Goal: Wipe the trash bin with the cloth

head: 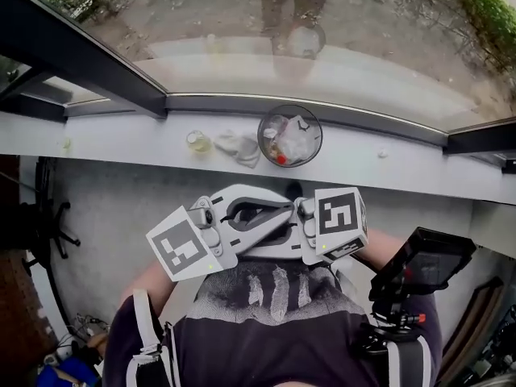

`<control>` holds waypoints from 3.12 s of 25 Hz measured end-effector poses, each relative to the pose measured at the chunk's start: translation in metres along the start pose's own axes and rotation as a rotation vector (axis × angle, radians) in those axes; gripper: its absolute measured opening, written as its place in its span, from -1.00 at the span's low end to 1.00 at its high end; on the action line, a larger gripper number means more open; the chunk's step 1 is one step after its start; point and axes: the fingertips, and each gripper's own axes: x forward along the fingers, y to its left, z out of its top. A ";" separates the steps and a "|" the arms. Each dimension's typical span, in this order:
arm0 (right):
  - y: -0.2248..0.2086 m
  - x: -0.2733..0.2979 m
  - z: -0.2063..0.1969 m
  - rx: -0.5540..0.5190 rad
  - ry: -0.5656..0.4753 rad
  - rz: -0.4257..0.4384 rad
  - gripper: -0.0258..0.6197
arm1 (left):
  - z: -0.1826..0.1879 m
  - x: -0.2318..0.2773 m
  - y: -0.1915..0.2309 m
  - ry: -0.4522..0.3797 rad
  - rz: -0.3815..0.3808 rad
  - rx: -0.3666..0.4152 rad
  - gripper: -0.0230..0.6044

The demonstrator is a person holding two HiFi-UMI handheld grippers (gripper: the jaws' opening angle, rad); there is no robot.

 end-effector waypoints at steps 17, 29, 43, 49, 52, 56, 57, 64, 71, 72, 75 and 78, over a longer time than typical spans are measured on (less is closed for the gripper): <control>-0.221 -0.318 -0.102 0.204 0.099 -1.250 -0.92 | -0.216 -0.045 0.256 0.480 0.497 -0.064 -0.96; -0.286 -0.321 -0.186 0.415 0.251 -1.376 -0.77 | -0.400 -0.012 0.343 0.843 0.303 -0.089 0.12; -0.340 -0.338 -0.255 0.496 0.517 -1.375 -0.32 | -0.578 0.011 0.366 1.228 0.090 0.033 0.45; -0.345 -0.334 -0.274 0.570 0.594 -1.374 -0.59 | -0.590 -0.012 0.369 1.252 0.168 -0.074 -0.75; -0.344 -0.334 -0.272 0.728 0.408 -1.406 -0.82 | -0.585 -0.013 0.367 1.185 0.203 -0.162 -0.81; -0.344 -0.338 -0.270 0.856 0.253 -1.451 -0.86 | -0.535 -0.002 0.375 0.912 0.319 -0.276 -0.82; -0.343 -0.339 -0.271 0.887 0.220 -1.451 -0.86 | -0.514 -0.001 0.379 0.816 0.354 -0.312 -0.82; -0.328 -0.341 -0.286 1.033 0.061 -1.433 -0.86 | -0.363 0.000 0.406 0.292 0.478 -0.273 -0.82; -0.324 -0.352 -0.292 1.083 0.013 -1.438 -0.85 | -0.338 0.044 0.406 0.201 0.383 -0.221 -0.82; -0.323 -0.351 -0.293 1.081 0.021 -1.440 -0.85 | -0.347 0.053 0.398 0.224 0.360 -0.221 -0.82; -0.316 -0.343 -0.300 1.145 -0.007 -1.442 -0.85 | -0.372 0.073 0.370 0.281 0.299 -0.224 -0.82; -0.306 -0.338 -0.308 1.265 -0.114 -1.428 -0.85 | -0.391 0.077 0.345 0.298 0.271 -0.269 -0.82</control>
